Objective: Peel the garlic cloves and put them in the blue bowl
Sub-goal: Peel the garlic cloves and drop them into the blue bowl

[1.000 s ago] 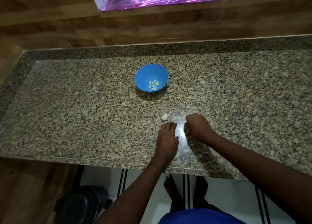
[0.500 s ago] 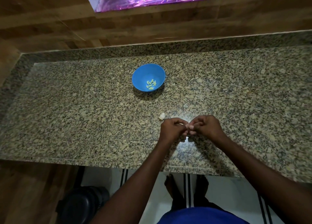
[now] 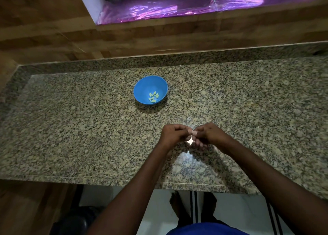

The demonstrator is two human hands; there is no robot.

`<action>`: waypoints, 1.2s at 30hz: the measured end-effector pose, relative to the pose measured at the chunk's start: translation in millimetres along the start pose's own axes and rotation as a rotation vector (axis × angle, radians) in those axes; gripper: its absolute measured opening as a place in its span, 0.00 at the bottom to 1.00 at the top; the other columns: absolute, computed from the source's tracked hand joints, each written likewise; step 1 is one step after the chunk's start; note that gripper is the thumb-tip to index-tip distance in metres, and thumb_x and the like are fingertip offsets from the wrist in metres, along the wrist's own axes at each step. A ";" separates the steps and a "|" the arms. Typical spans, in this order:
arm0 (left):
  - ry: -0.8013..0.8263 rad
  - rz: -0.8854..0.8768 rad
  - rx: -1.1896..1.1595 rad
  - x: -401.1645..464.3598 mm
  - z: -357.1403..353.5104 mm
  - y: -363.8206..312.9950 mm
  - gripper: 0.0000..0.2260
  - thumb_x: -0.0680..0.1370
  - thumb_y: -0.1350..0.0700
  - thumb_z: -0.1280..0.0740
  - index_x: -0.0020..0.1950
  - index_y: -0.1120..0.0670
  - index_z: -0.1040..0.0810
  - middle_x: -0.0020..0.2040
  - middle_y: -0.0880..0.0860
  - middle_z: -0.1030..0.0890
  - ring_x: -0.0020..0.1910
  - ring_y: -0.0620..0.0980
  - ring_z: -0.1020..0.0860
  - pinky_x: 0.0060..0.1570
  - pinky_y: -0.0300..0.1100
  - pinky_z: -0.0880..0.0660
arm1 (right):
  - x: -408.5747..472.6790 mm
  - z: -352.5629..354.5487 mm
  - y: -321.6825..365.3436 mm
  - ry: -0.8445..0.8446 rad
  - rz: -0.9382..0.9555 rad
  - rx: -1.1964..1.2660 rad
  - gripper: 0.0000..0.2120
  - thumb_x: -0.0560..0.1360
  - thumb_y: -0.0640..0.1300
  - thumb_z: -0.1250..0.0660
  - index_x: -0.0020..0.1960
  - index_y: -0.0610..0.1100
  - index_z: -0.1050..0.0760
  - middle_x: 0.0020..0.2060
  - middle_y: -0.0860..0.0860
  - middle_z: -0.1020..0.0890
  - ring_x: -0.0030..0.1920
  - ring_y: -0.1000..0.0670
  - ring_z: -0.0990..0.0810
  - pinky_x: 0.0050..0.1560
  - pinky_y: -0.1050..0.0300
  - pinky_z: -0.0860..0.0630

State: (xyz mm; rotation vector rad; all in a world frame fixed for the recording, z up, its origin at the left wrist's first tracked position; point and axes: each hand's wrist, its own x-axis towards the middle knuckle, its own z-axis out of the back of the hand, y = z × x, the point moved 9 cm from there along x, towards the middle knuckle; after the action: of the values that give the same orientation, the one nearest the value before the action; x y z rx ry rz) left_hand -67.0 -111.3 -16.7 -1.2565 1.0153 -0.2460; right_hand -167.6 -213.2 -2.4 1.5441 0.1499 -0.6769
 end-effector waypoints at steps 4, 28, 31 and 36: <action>0.003 0.053 -0.066 2.8 0.4 2.6 0.01 0.75 0.67 0.27 0.44 0.62 0.16 0.35 0.58 0.16 0.31 0.47 0.19 0.38 0.37 0.19 | -3.6 -0.4 0.3 0.009 -0.001 0.089 0.12 0.81 0.38 0.35 0.42 0.35 0.19 0.31 0.43 0.19 0.28 0.51 0.24 0.28 0.62 0.29; -0.062 -0.051 0.337 2.6 14.8 15.3 0.04 0.74 0.67 0.26 0.44 0.59 0.15 0.36 0.59 0.16 0.31 0.48 0.19 0.36 0.41 0.20 | 5.3 3.3 -33.7 -0.141 -0.129 0.016 0.14 0.83 0.33 0.41 0.47 0.24 0.23 0.36 0.34 0.17 0.26 0.46 0.19 0.26 0.59 0.24; -0.055 -0.081 0.479 0.6 12.2 19.3 0.07 0.73 0.68 0.28 0.48 0.59 0.14 0.36 0.58 0.15 0.31 0.48 0.19 0.33 0.38 0.21 | 10.9 7.0 -43.3 -0.170 -0.123 -0.032 0.12 0.81 0.32 0.38 0.43 0.27 0.21 0.34 0.34 0.17 0.34 0.37 0.16 0.28 0.56 0.22; -0.060 -0.059 0.367 -0.8 8.5 19.8 0.04 0.78 0.64 0.30 0.51 0.62 0.16 0.37 0.62 0.16 0.32 0.56 0.19 0.38 0.52 0.16 | 10.2 7.5 -27.7 -0.211 0.041 -0.468 0.12 0.77 0.38 0.30 0.35 0.41 0.16 0.28 0.49 0.16 0.30 0.51 0.15 0.36 0.53 0.17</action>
State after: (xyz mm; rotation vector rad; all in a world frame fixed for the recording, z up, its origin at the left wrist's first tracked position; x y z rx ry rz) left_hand -68.2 -98.3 -33.8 -0.9542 0.8370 -0.4180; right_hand -175.3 -220.3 -31.0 1.0191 0.1077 -0.7097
